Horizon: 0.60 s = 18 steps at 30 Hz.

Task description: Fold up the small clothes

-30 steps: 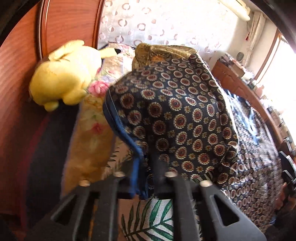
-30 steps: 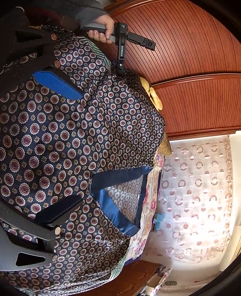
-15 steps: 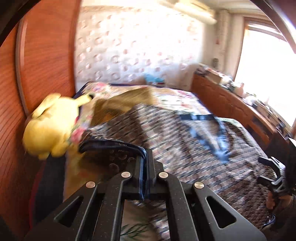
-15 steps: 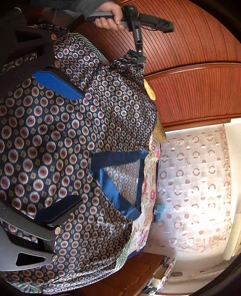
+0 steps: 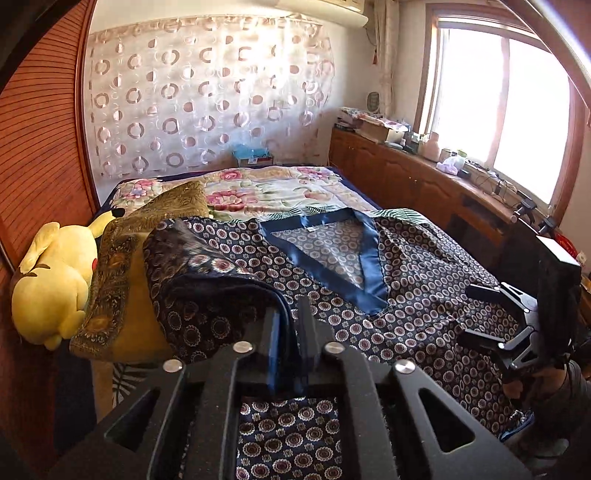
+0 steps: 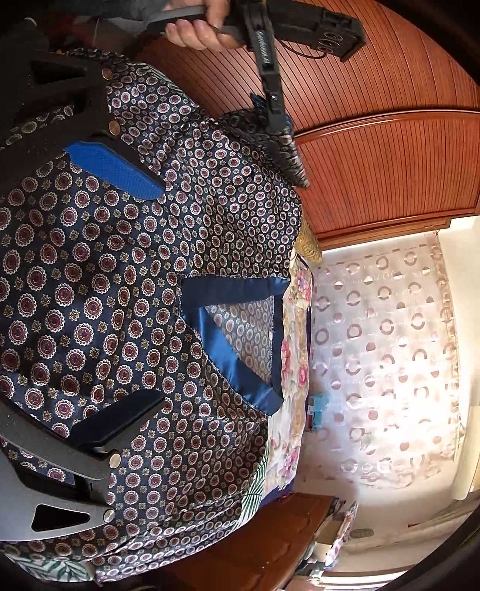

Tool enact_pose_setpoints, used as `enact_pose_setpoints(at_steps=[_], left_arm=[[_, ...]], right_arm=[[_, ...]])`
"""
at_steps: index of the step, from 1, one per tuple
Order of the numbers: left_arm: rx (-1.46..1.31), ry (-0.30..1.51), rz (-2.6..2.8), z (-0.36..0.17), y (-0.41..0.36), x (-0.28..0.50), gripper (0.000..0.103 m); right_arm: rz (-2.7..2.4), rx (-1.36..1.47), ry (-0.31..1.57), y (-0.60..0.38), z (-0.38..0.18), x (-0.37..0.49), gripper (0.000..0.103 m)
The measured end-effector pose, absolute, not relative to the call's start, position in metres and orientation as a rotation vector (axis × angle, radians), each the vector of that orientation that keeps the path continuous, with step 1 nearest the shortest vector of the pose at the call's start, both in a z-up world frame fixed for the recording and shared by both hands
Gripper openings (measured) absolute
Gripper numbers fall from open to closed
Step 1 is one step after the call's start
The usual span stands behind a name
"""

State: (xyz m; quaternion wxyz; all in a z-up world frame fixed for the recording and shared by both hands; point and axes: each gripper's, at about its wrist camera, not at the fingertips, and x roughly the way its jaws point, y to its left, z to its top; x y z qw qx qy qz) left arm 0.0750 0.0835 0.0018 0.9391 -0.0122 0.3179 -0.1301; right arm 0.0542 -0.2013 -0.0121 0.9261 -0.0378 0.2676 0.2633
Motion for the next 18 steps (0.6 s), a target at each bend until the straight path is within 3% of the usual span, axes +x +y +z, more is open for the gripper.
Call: enact_pose_setpoints(at_steps=[4, 8, 13, 18], left_arm=[[-0.032, 0.623, -0.244, 0.005, 0.091, 0.066, 0.036], [-0.027, 0.591, -0.222, 0.011, 0.096, 0.056, 0.047], [-0.054, 0.555, -0.175, 0.015, 0.112, 0.046, 0.075], [-0.074, 0.537, -0.134, 0.014, 0.123, 0.04, 0.086]], right_arm=[[0.541, -0.089, 0.549, -0.2, -0.008, 0.057, 0.102], [0.544, -0.103, 0.547, -0.197, -0.003, 0.059, 0.102], [0.569, -0.156, 0.532, -0.184, 0.008, 0.061, 0.102], [0.602, -0.201, 0.514, -0.168, 0.019, 0.065, 0.102]])
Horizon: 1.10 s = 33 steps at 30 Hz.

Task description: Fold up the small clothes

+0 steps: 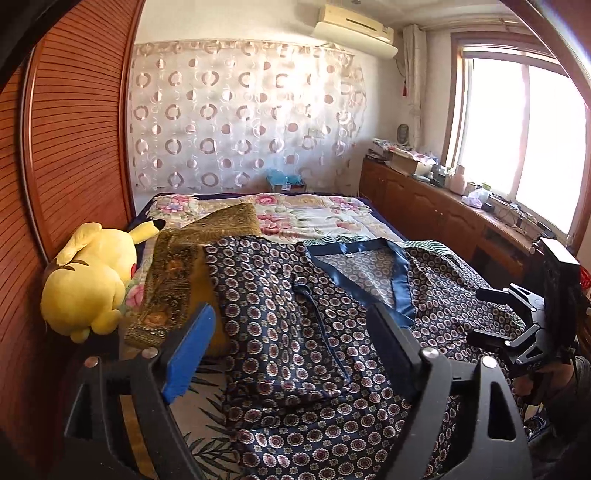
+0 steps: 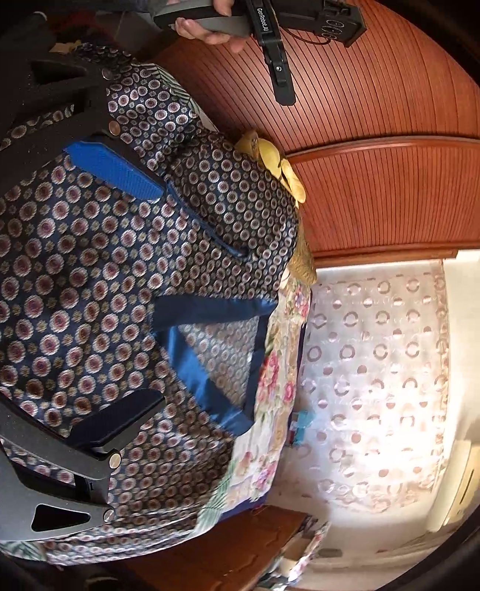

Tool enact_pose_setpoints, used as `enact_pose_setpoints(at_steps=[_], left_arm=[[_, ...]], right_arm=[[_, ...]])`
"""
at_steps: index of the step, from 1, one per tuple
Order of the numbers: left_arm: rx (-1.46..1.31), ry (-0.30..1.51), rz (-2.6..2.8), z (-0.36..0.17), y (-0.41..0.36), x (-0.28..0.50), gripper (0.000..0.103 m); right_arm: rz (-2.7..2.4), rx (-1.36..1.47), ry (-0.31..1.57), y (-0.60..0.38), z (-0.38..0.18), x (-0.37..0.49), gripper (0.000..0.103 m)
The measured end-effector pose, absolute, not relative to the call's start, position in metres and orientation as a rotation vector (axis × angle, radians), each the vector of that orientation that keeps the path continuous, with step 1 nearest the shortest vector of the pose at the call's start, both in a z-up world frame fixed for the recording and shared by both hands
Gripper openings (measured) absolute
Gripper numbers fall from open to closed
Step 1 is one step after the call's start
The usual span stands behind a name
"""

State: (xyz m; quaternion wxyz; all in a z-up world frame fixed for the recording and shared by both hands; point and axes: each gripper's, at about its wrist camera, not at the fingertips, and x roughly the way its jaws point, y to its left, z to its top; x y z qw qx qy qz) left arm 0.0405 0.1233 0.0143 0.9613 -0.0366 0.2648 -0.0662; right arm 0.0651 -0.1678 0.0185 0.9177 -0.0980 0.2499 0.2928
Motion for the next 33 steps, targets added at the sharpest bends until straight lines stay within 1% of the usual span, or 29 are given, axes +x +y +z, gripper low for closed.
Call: enact_pose_setpoints(at_steps=[10, 16, 22, 24, 26, 33], left_arm=[[-0.069, 0.535, -0.06, 0.002, 0.127, 0.044, 0.086], [-0.081, 0.573, -0.087, -0.015, 0.113, 0.049, 0.086], [-0.077, 0.637, -0.134, -0.039, 0.087, 0.06, 0.086], [-0.07, 0.657, -0.151, -0.046, 0.077, 0.064, 0.086], [-0.063, 0.677, -0.167, -0.052, 0.068, 0.068, 0.086], [-0.038, 0.734, -0.203, -0.07, 0.045, 0.077, 0.086]], right_arm=[[0.619, -0.23, 0.511, -0.169, 0.011, 0.067, 0.102], [0.536, -0.212, 0.537, -0.213, 0.007, 0.074, 0.101], [0.392, -0.191, 0.557, -0.282, 0.008, 0.083, 0.098], [0.344, -0.18, 0.565, -0.308, 0.007, 0.086, 0.096], [0.283, -0.172, 0.582, -0.337, 0.005, 0.09, 0.091], [0.147, -0.095, 0.66, -0.412, -0.009, 0.099, 0.077]])
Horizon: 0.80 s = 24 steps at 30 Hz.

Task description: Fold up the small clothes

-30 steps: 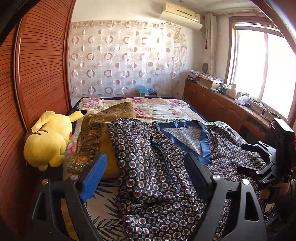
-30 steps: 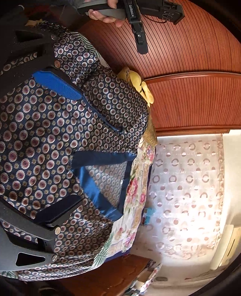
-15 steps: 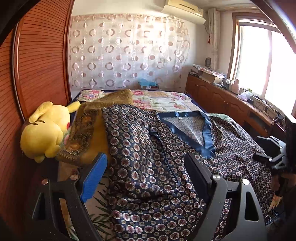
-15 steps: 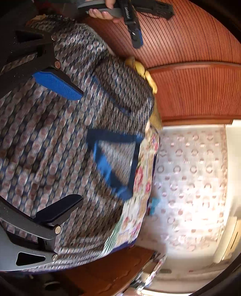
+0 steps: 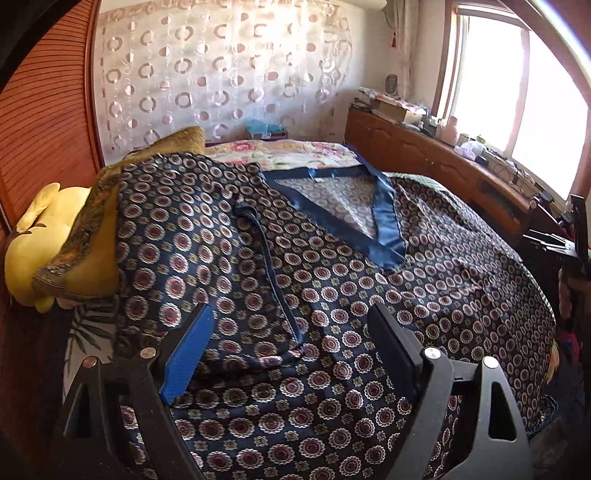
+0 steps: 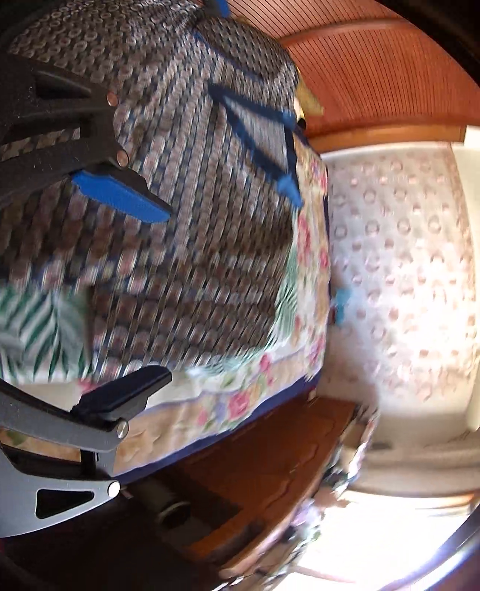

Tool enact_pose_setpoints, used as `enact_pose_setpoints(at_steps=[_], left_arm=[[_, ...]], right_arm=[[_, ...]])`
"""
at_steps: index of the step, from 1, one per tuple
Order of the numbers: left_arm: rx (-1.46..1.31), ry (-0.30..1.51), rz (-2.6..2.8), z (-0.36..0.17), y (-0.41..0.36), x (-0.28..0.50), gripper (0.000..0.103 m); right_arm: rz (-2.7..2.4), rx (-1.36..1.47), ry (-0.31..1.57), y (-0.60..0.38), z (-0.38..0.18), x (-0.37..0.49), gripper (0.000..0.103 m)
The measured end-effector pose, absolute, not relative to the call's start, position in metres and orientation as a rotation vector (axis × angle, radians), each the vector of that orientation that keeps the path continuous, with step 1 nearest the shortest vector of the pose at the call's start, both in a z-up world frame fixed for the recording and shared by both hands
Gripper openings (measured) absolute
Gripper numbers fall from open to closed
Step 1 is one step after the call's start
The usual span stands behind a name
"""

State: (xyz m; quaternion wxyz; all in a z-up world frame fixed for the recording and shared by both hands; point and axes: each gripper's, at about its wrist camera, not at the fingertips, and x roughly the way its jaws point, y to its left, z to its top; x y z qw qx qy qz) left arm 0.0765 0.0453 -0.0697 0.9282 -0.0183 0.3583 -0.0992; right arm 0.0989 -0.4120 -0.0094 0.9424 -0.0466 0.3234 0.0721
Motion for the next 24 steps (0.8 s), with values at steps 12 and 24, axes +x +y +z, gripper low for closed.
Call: enact_pose_setpoints(at_steps=[12, 24], left_arm=[[-0.011, 0.831, -0.188, -0.092, 0.029, 0.099, 0.086], [0.022, 0.895, -0.194, -0.106, 0.016, 0.114, 0.086]], right_arm=[[0.141, 0.007, 0.768, -0.461, -0.025, 0.113, 0.048], [0.143, -0.023, 0.795, -0.459, -0.024, 0.128, 0.018]])
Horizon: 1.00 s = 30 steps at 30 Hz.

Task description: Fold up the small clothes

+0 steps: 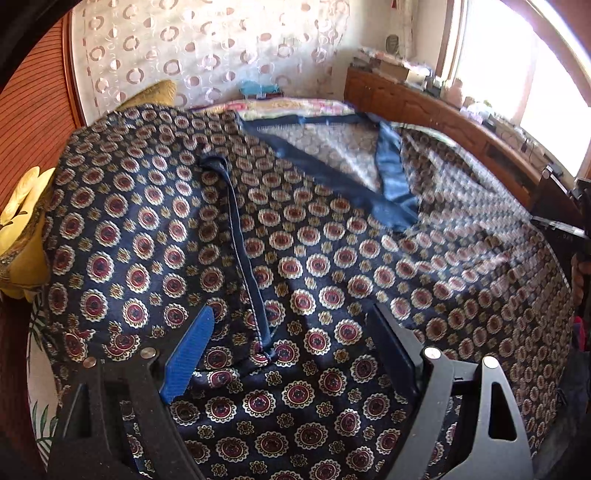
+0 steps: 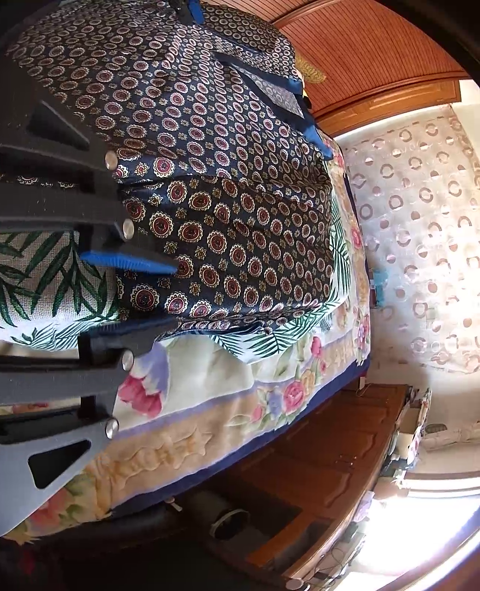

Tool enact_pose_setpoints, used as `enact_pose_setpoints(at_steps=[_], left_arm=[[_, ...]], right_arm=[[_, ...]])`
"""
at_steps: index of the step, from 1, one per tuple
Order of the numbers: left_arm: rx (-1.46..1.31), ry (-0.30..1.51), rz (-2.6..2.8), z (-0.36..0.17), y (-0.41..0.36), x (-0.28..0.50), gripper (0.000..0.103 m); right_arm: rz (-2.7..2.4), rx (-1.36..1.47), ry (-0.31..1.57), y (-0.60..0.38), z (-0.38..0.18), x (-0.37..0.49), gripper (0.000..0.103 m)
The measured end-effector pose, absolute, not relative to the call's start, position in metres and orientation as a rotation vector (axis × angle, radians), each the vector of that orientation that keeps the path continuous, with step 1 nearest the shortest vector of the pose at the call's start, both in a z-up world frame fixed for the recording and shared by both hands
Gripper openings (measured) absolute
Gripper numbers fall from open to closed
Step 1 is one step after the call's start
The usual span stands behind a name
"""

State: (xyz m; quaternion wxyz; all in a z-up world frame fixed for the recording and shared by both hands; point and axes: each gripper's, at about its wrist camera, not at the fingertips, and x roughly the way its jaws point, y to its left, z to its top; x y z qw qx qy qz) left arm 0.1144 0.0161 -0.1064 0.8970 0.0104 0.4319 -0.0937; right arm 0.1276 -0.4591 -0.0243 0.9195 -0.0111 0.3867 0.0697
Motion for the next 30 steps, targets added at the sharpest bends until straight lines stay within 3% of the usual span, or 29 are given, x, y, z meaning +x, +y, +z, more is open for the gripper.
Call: enact_pose_setpoints(at_steps=[2, 5, 12, 18, 30], left_arm=[[0.034, 0.895, -0.188, -0.106, 0.014, 0.114, 0.086], [0.053, 0.899, -0.183, -0.107, 0.011, 0.116, 0.086], [0.092, 0.924, -0.193, -0.112, 0.003, 0.121, 0.103], [0.095, 0.925, -0.192, -0.112, 0.003, 0.121, 0.103], [0.095, 0.925, -0.191, -0.113, 0.002, 0.12, 0.103]], right_arm=[[0.121, -0.098, 0.786, -0.444, -0.029, 0.134, 0.006], [0.118, -0.159, 0.77, -0.433, -0.025, 0.13, 0.003], [0.184, -0.131, 0.647, -0.409, 0.006, 0.111, 0.003], [0.327, -0.176, 0.604, -0.363, 0.018, 0.089, 0.003], [0.407, -0.212, 0.754, -0.324, -0.034, 0.102, 0.003]])
